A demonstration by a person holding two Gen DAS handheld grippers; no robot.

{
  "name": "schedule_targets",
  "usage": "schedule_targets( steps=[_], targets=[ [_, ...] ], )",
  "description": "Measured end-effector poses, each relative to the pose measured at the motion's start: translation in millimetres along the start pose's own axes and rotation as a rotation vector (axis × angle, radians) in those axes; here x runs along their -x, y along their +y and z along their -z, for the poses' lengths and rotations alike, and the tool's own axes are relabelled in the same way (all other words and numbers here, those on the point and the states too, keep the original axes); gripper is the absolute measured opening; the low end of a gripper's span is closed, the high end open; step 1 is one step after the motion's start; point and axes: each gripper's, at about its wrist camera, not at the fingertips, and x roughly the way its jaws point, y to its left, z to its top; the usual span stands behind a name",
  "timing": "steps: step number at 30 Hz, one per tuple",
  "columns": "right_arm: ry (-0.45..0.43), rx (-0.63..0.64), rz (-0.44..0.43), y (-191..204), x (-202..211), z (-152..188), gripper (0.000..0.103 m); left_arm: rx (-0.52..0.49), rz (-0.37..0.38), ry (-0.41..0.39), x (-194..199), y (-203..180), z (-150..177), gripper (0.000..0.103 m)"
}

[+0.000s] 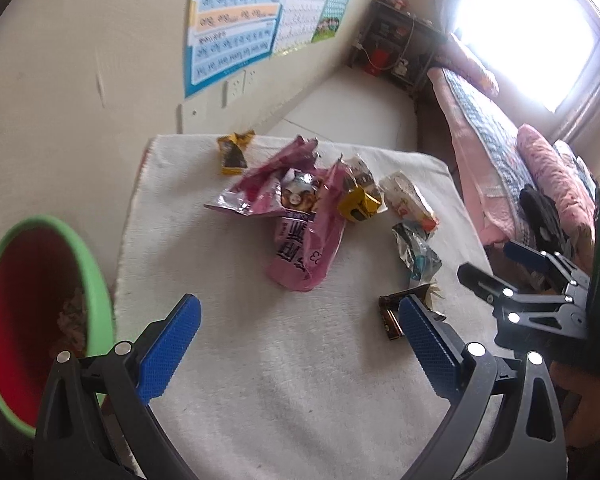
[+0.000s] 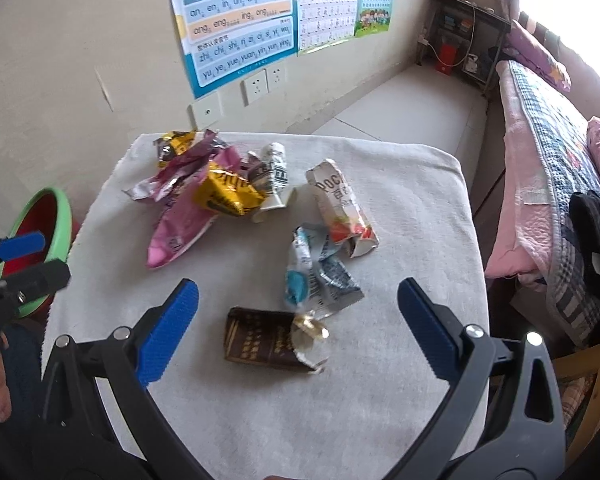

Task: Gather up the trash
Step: 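Move both tools back over the remaining trash on the table, then grasp the pink bag with the left tool while the right tool grasps the Pocky box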

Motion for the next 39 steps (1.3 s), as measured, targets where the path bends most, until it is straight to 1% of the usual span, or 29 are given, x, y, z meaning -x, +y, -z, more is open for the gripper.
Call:
schedule_targets(
  steps=[8, 14, 17, 20, 21, 23, 24, 25, 27, 28, 29, 30, 31, 32, 34, 36, 37, 39],
  targets=[
    [0.025, -0.016, 0.013, -17.2, -32.8, -13.3, 0.098, -0.02, -0.003, 0.06, -43.3, -7.7, -12.0, 0.093],
    [0.043, -0.034, 0.02, -31.2, -59.9, -25.7, 0.097, -0.039, -0.007, 0.102, -73.0, -12.7, -18.5, 0.087],
    [0.049, -0.046, 0.021, -38.5, -72.2, -33.5, 0.093, -0.043, -0.007, 0.112, -83.6, -15.7, -20.8, 0.085],
    [0.066, -0.056, 0.024, -43.9, -85.7, -40.7, 0.085, -0.048, -0.016, 0.118, -93.5, -18.1, -25.2, 0.079],
    [0.073, -0.059, 0.019, -45.5, -90.0, -42.3, 0.08, -0.046, -0.02, 0.121, -95.9, -17.5, -26.5, 0.078],
    [0.084, -0.069, 0.011, -47.3, -95.8, -44.1, 0.079, -0.044, -0.036, 0.129, -100.9, -16.8, -28.2, 0.075],
    [0.086, -0.073, 0.013, -47.2, -97.9, -44.2, 0.078, -0.043, -0.035, 0.145, -105.4, -16.8, -29.2, 0.072],
    [0.091, -0.076, 0.013, -47.7, -100.3, -44.3, 0.076, -0.042, -0.03, 0.153, -107.7, -17.1, -29.2, 0.07],
    [0.104, -0.077, 0.007, -48.2, -104.7, -43.9, 0.071, -0.053, -0.024, 0.167, -112.8, -19.0, -29.6, 0.061],
    [0.109, -0.077, 0.005, -48.5, -107.0, -43.6, 0.069, -0.06, -0.028, 0.17, -114.8, -20.1, -30.0, 0.058],
    [0.114, -0.078, 0.003, -49.2, -109.2, -43.4, 0.067, -0.063, -0.03, 0.173, -116.4, -20.8, -30.6, 0.052],
    [0.121, -0.08, -0.001, -50.4, -112.2, -43.1, 0.061, -0.065, -0.027, 0.181, -118.9, -21.5, -31.2, 0.046],
    [0.128, -0.083, -0.006, -51.7, -114.1, -42.5, 0.053, -0.064, -0.027, 0.187, -120.5, -21.2, -31.2, 0.043],
    [0.134, -0.087, -0.009, -52.7, -115.9, -42.1, 0.051, -0.065, -0.024, 0.193, -121.9, -21.4, -31.3, 0.039],
    [0.132, -0.089, -0.005, -55.0, -115.7, -41.5, 0.046, -0.065, -0.014, 0.195, -122.0, -21.8, -31.4, 0.035],
    [0.133, -0.097, -0.01, -57.0, -114.5, -40.9, 0.043, -0.071, -0.011, 0.191, -119.2, -23.0, -31.3, 0.028],
    [0.132, -0.101, -0.011, -58.4, -112.8, -40.5, 0.036, -0.075, -0.01, 0.188, -117.1, -23.8, -30.6, 0.028],
    [0.127, -0.108, -0.014, -61.1, -108.1, -39.9, 0.033, -0.073, 0.004, 0.185, -111.9, -24.1, -28.0, 0.025]
  ],
)
